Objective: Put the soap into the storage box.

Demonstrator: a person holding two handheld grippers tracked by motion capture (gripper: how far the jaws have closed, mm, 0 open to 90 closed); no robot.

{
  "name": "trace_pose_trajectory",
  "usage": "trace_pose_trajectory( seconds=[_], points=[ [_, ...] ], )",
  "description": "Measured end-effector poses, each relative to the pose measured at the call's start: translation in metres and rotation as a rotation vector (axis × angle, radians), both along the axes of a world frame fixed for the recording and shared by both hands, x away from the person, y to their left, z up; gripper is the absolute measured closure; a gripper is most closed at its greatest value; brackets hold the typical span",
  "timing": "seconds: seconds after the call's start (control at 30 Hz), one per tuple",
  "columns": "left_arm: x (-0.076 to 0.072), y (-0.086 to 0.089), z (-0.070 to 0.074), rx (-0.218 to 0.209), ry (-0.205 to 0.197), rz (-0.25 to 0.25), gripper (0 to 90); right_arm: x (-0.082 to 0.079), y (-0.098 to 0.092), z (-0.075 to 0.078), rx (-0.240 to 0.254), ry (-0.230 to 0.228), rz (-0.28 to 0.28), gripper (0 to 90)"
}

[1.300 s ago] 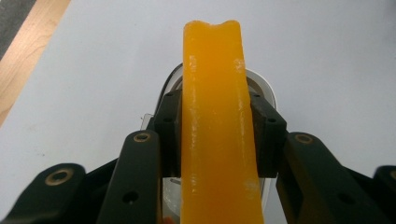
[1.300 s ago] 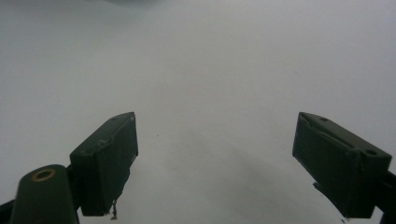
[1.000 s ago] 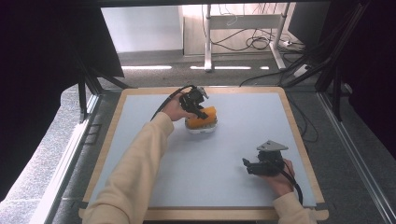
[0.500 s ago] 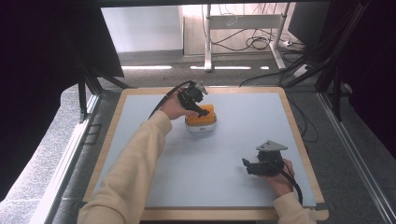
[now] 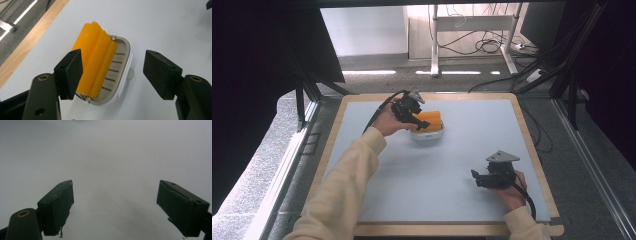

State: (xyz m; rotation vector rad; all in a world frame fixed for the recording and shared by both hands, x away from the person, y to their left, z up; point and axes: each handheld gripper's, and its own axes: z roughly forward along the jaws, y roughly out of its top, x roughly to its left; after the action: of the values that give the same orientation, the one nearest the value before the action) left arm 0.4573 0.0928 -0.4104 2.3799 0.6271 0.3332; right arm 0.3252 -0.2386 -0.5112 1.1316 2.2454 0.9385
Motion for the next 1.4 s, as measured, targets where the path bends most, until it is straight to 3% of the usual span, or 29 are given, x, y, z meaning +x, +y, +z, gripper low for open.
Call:
trace_pose_trajectory(
  seconds=[0.2, 0.23, 0.33, 0.37, 0.4, 0.63, 0.9, 1.17, 1.23, 1.4],
  points=[
    [-0.033, 0.024, -0.009, -0.011, -0.016, 0.07, 30.8, 0.0, 0.001, -0.001, -0.007, 0.004, -0.001, 14.3],
    [-0.033, 0.024, -0.009, -0.011, -0.016, 0.07, 30.5, 0.0, 0.001, -0.001, -0.007, 0.004, -0.001, 14.3],
    [-0.053, 0.039, -0.015, -0.018, -0.026, 0.088, 29.8, 0.0, 0.001, 0.0, -0.008, 0.002, -0.004, 14.3],
    [-0.053, 0.039, -0.015, -0.018, -0.026, 0.088, 29.7, 0.0, 0.001, 0.0, -0.008, 0.002, -0.004, 14.3],
    [-0.064, 0.047, -0.018, -0.027, -0.031, 0.094, 29.8, -0.001, 0.001, 0.0, -0.009, 0.001, -0.006, 14.4],
    [-0.095, 0.066, -0.027, -0.053, -0.04, 0.12, 29.1, -0.001, 0.003, 0.0, -0.016, 0.0, -0.004, 14.3],
    [-0.131, 0.086, -0.047, -0.076, -0.018, 0.169, 27.5, -0.002, 0.003, -0.001, -0.021, 0.0, -0.007, 14.3],
    [-0.146, 0.104, -0.067, -0.11, 0.011, 0.228, 27.3, -0.002, 0.004, -0.001, -0.029, 0.0, -0.006, 14.3],
    [-0.148, 0.108, -0.075, -0.096, 0.029, 0.245, 26.9, -0.002, 0.004, 0.0, -0.03, -0.003, -0.006, 14.3],
    [-0.148, 0.114, -0.074, -0.109, 0.025, 0.266, 27.0, -0.002, 0.003, 0.0, -0.031, -0.008, -0.003, 14.4]
  ],
)
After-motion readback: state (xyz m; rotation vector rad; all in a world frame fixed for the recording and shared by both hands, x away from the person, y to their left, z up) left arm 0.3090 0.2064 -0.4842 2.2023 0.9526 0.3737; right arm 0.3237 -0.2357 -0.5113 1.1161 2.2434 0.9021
